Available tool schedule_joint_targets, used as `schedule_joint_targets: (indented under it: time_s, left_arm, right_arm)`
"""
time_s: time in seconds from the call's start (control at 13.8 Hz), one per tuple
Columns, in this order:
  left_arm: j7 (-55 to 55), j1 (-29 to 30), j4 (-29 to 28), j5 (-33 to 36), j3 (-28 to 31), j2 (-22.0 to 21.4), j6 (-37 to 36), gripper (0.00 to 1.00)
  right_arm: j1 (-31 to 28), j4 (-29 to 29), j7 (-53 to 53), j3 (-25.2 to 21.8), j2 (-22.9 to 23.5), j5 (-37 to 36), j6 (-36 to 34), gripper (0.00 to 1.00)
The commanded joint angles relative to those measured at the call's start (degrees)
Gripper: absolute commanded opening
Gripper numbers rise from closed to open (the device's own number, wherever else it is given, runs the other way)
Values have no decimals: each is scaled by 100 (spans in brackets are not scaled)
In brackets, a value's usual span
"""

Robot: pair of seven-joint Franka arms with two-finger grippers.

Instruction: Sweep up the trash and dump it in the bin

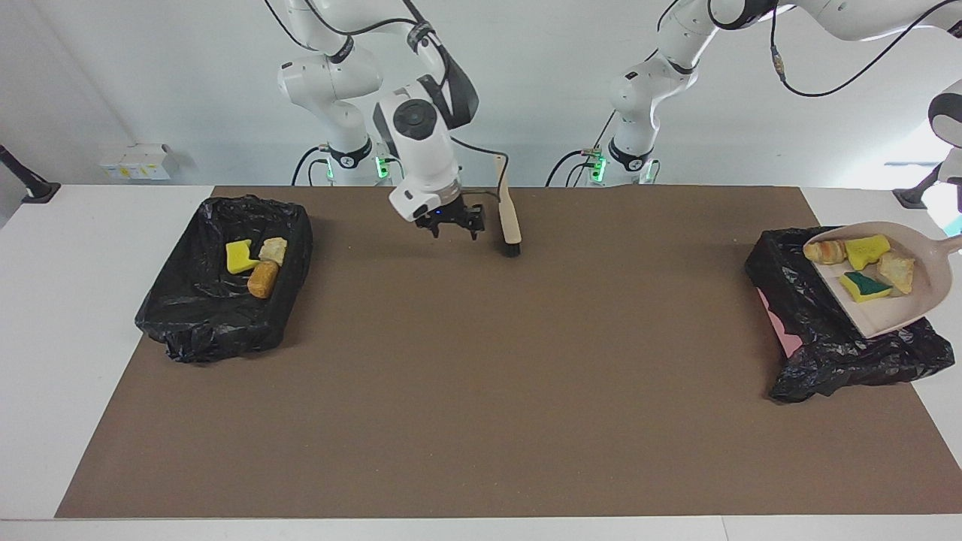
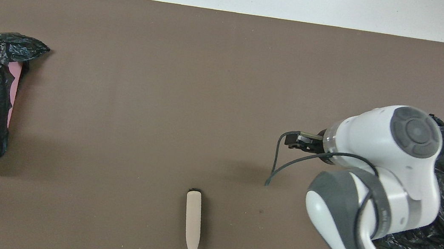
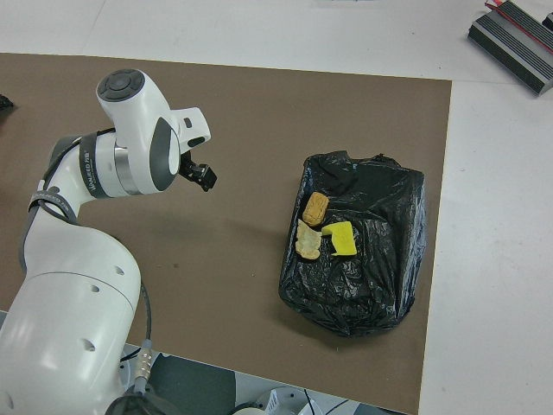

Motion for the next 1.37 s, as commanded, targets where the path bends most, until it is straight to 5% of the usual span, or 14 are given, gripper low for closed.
schedule_joint_targets:
  time_s: [0.0,0.36,0.8,0.94,1.16,1.3]
  left_arm:
    - [-693,-296,-683,1020,50,-517,63,0]
    - [-1311,-561,-957,2157,50,-877,90,0]
    - [-1747,-613,-948,1966,-2,-1186,90,0]
    - [-2100,-763,-948,1441,-2,-1186,-111,0]
    - [-2863,-974,-940,53,-2,-1186,-542,0]
    - [-3679,-1166,-940,-668,-2,-1195,-910,0]
  right_arm:
    - [-338,1154,-352,98,78,-538,-1137,100]
    - [-568,2642,-819,63,43,-575,-3020,100]
    - [-559,2863,-828,-254,-54,-566,-3365,100]
    - [-507,2863,-828,-332,-202,-548,-3365,100]
    - [151,2854,-837,-1227,-379,-461,-3567,100]
    - [241,2854,-845,-1414,-405,-478,-3585,100]
